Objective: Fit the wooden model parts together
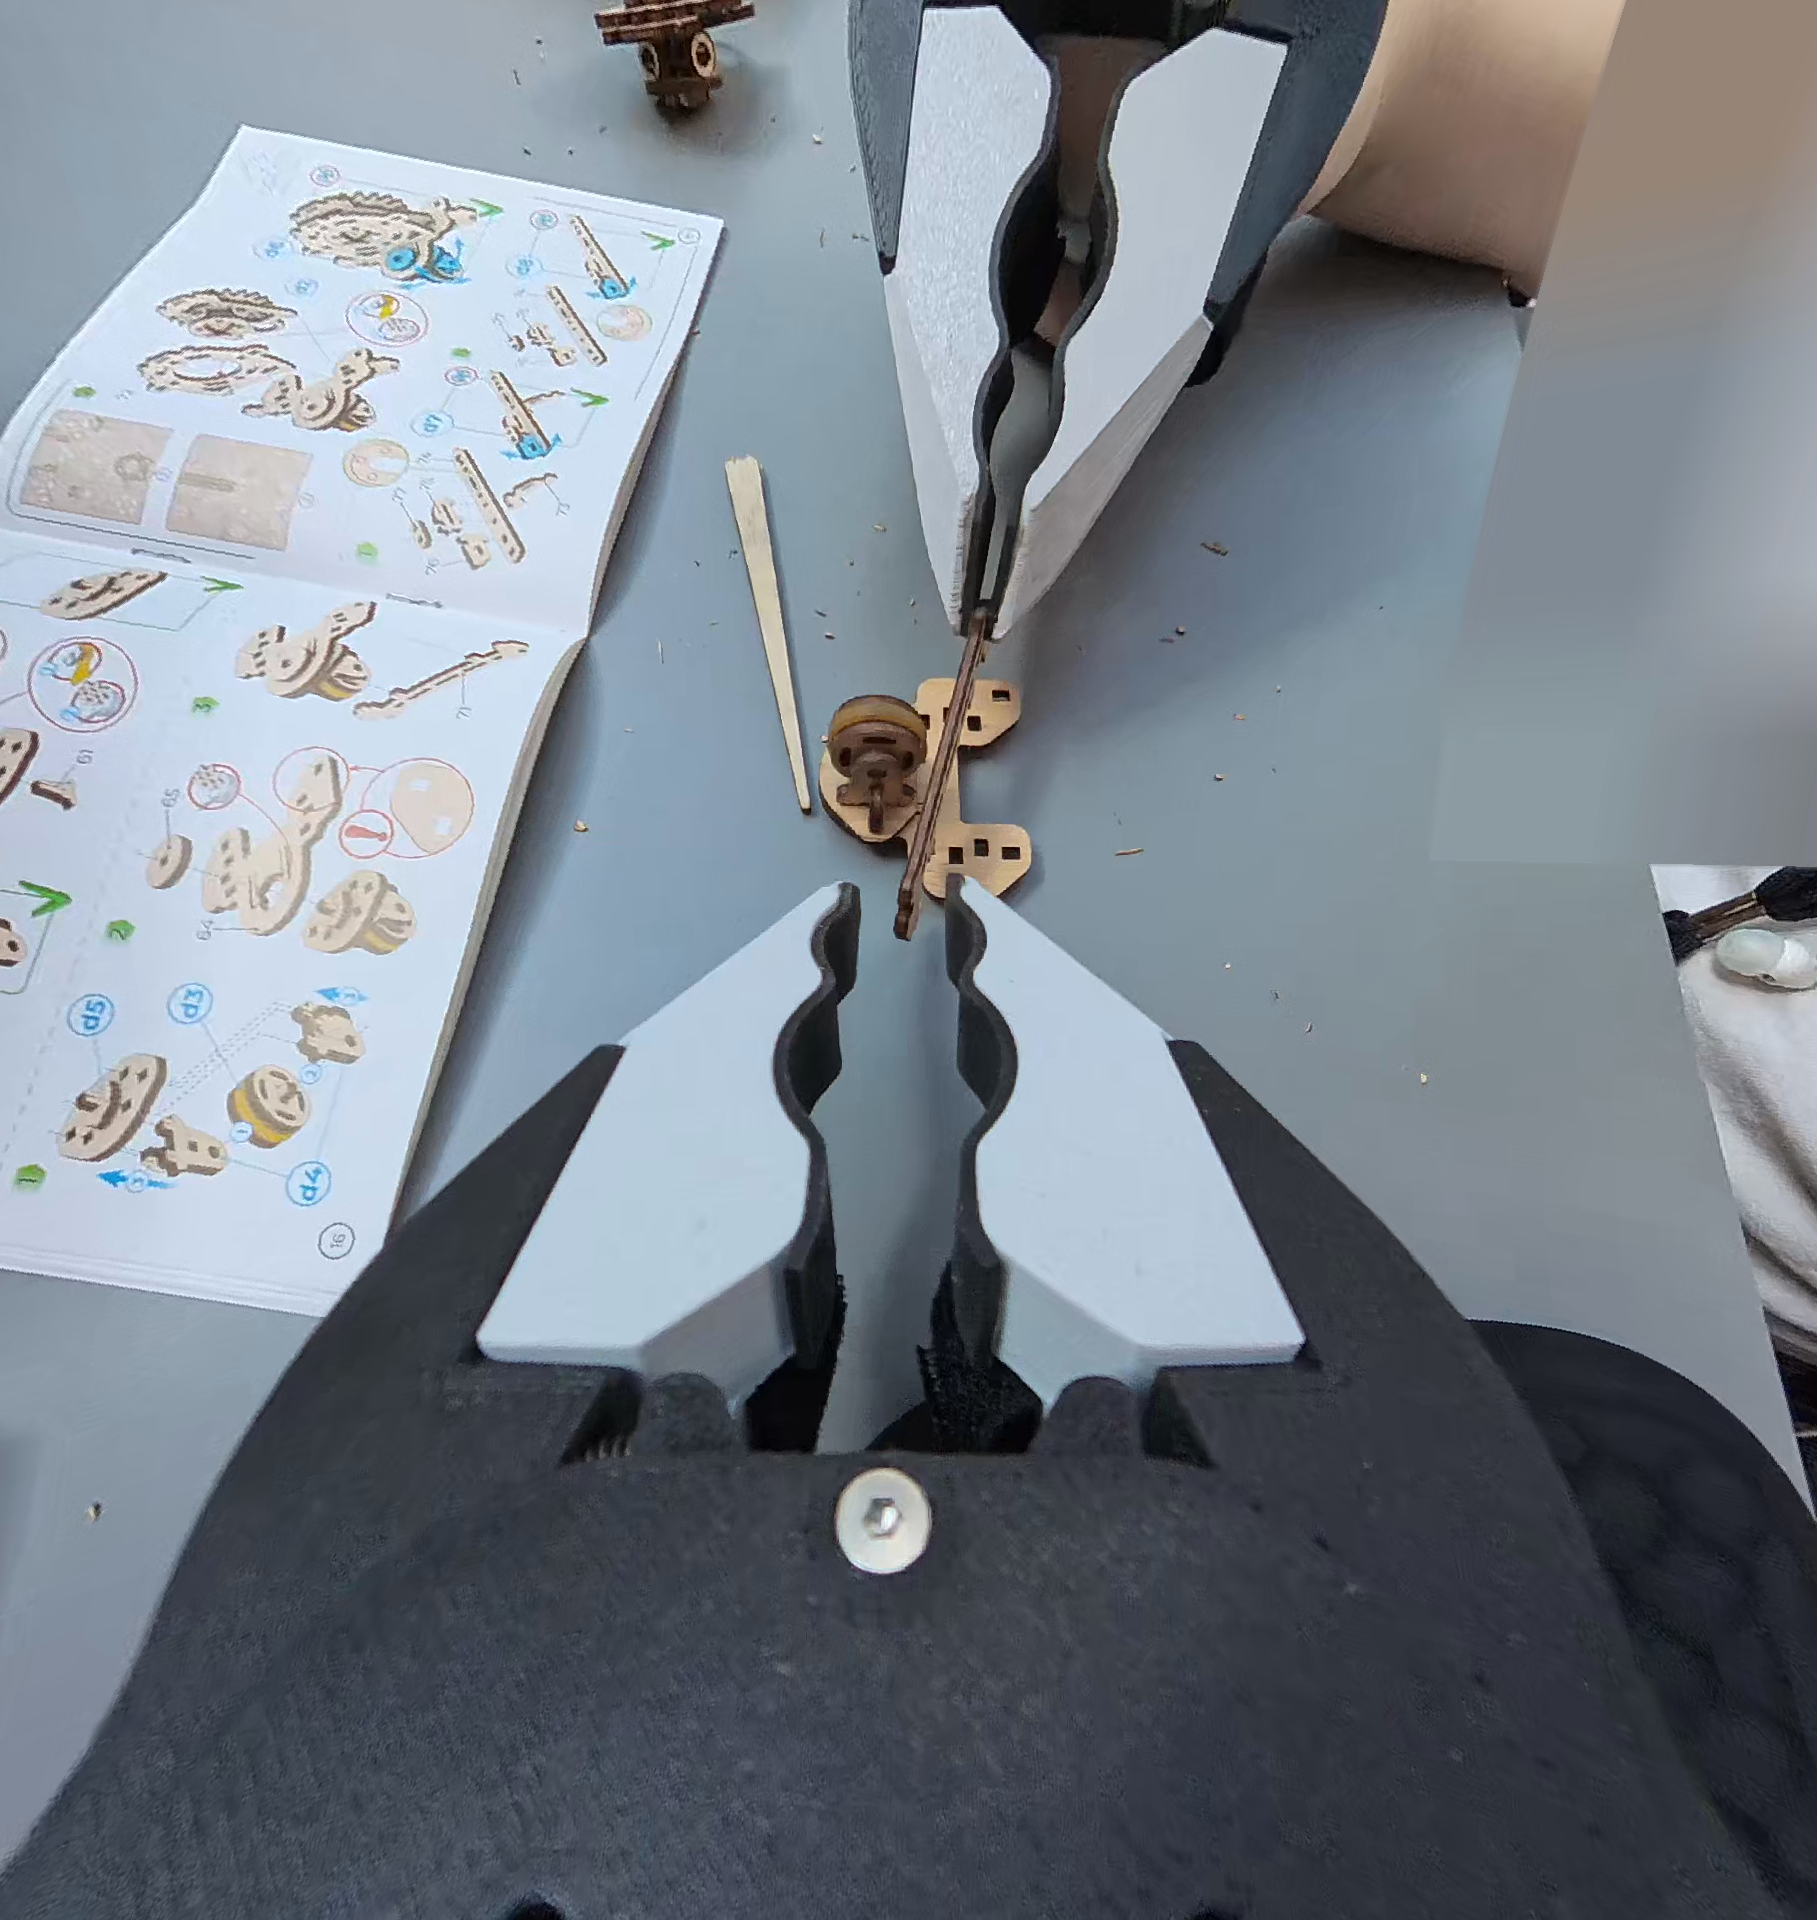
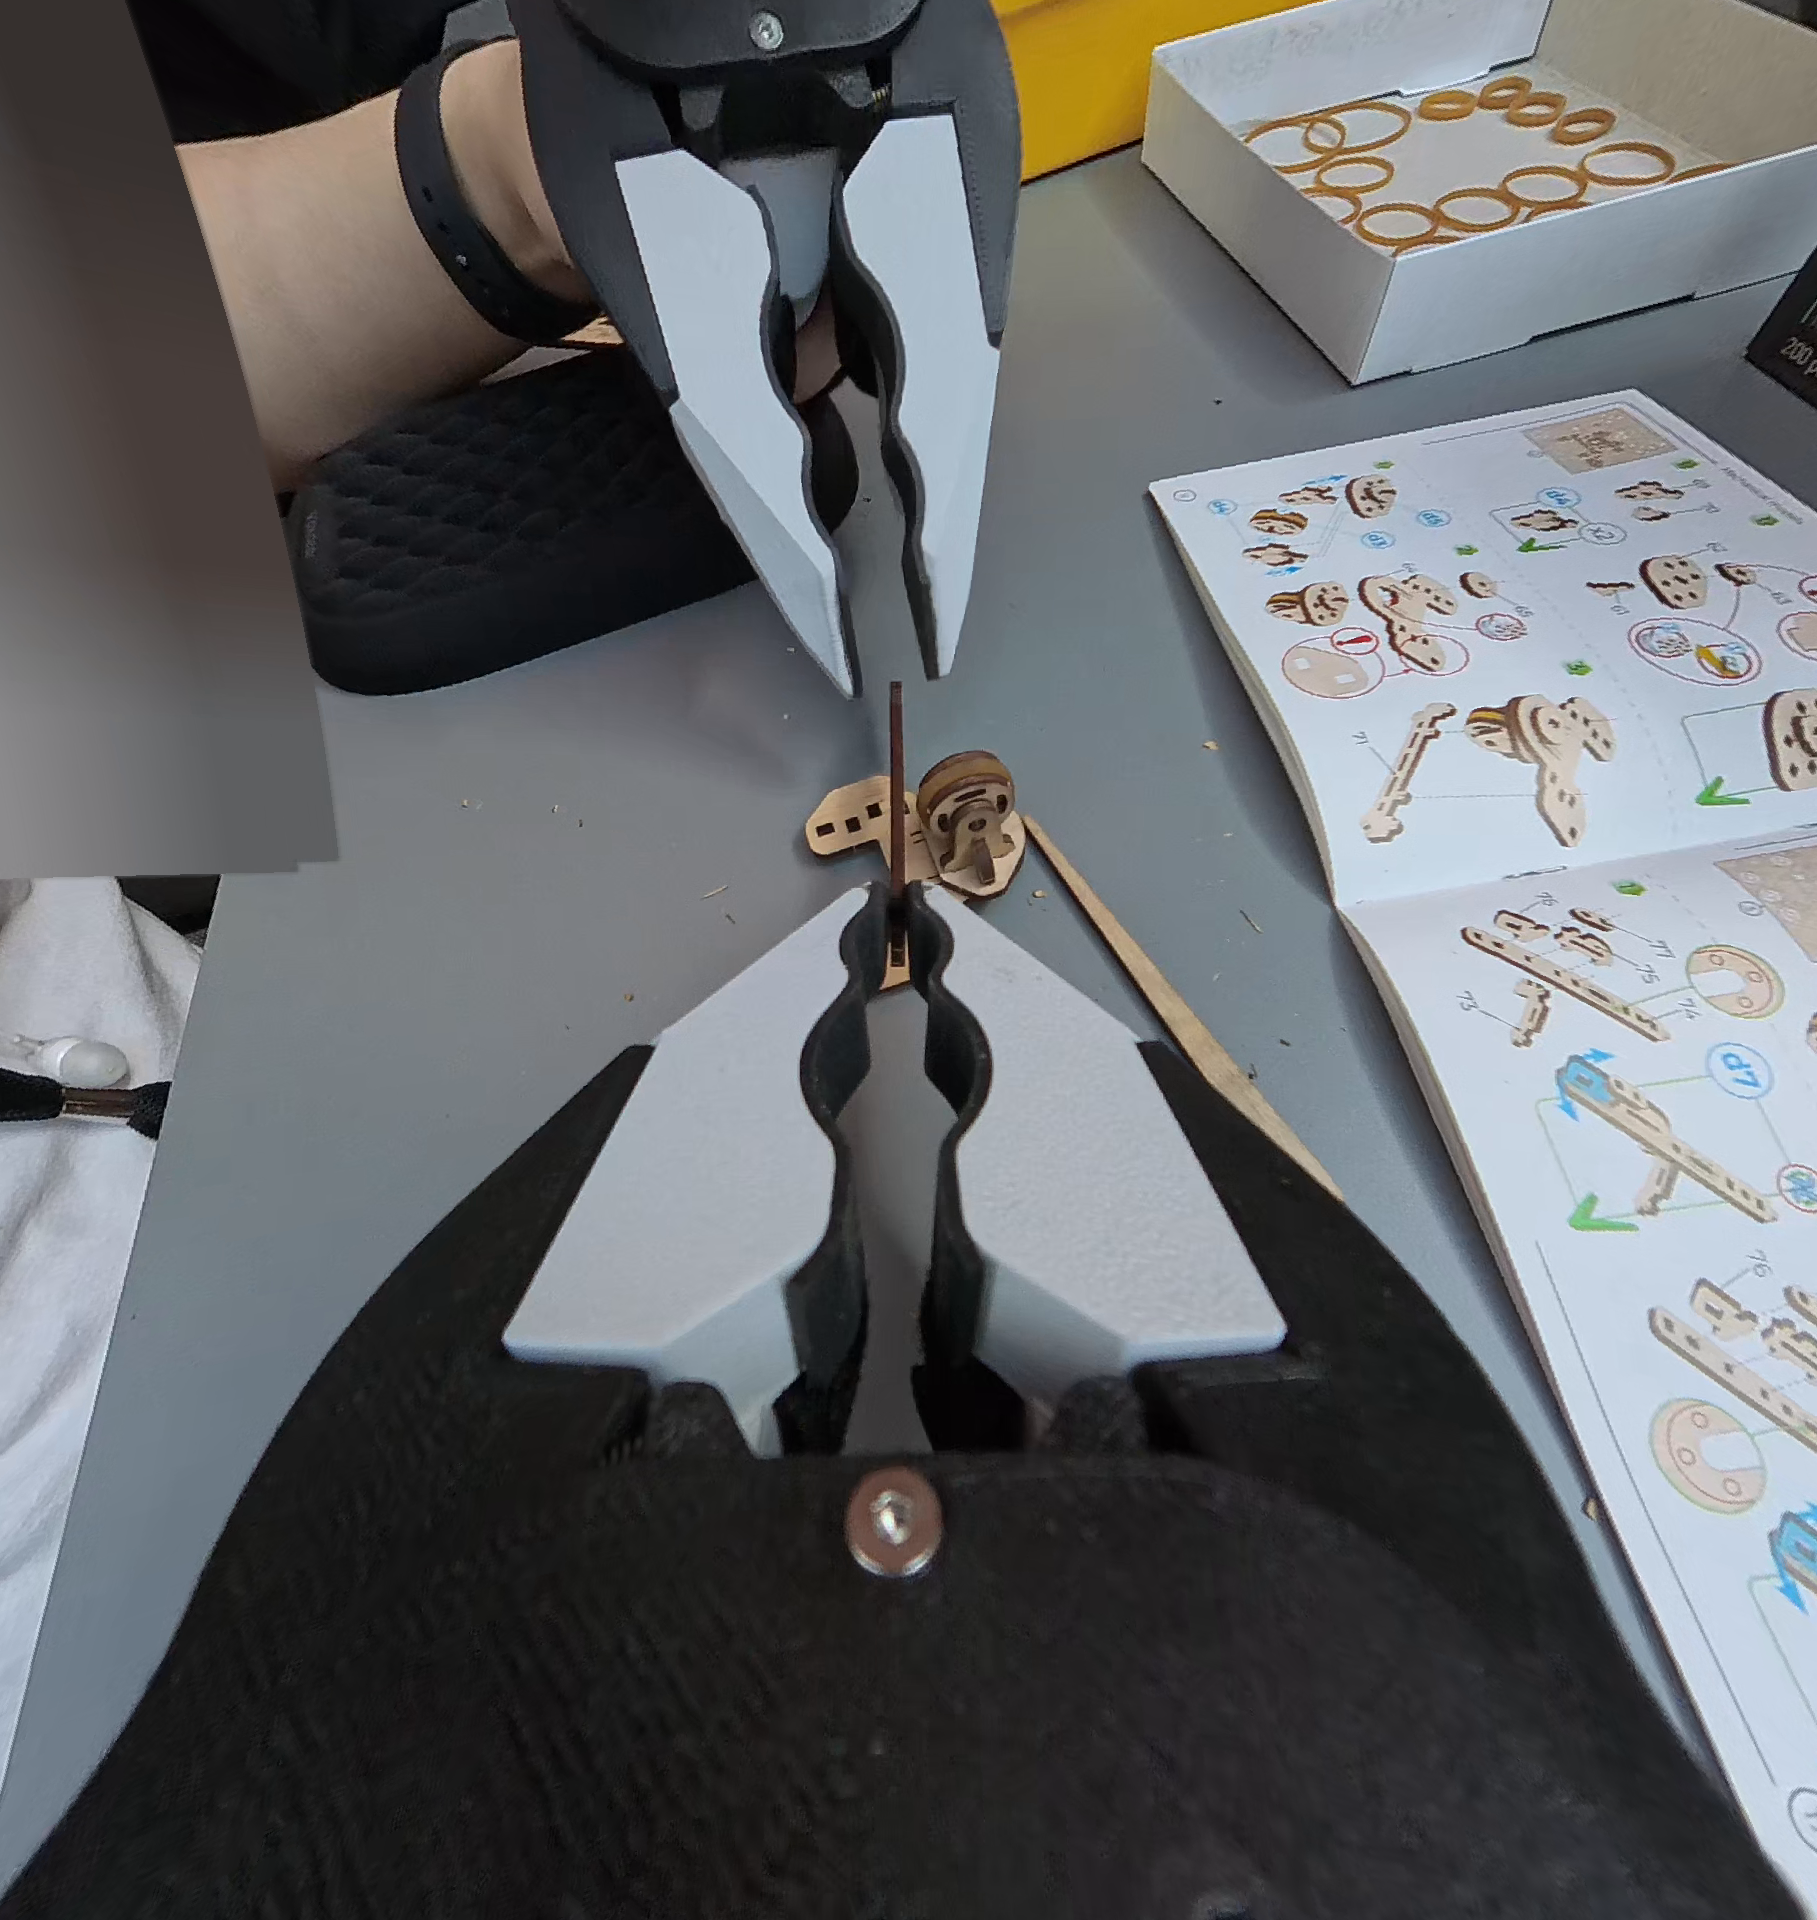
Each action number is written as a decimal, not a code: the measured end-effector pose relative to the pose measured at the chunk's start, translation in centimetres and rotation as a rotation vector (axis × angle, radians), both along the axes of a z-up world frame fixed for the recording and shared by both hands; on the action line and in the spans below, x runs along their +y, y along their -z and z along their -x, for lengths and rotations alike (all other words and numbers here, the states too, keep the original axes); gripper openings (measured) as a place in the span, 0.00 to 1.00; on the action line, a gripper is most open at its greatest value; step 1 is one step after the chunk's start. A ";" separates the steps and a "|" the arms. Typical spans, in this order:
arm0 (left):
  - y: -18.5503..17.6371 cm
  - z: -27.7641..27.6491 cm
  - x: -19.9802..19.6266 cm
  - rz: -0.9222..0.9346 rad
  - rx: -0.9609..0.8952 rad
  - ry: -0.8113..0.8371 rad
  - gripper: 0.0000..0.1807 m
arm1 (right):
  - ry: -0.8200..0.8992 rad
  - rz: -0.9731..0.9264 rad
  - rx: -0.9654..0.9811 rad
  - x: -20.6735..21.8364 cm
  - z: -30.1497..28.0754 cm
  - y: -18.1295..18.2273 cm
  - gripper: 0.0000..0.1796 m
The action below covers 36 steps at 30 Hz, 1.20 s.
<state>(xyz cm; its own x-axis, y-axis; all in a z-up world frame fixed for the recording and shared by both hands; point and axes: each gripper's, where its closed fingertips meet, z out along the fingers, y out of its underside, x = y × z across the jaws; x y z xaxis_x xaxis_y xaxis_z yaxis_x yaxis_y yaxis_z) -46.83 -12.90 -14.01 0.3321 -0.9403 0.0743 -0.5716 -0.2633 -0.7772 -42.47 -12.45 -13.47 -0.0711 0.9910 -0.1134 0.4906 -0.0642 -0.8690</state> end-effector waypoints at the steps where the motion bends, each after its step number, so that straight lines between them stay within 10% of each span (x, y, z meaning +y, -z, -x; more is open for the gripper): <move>1: 0.3 0.0 0.0 -0.005 0.019 0.001 0.08 | 0.004 -0.005 0.005 0.1 0.0 -0.1 0.01; 36: 1.3 -0.5 -0.8 -0.018 0.094 -0.011 0.00 | -0.130 -0.064 -0.108 0.4 -0.3 1.5 0.01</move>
<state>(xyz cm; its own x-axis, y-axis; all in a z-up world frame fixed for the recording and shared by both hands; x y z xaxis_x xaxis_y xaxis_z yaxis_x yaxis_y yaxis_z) -46.35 -13.72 -15.28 0.3476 -0.9373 0.0254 -0.6394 -0.2567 -0.7247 -42.20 -12.02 -14.99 -0.1902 0.9796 -0.0648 0.5819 0.0593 -0.8111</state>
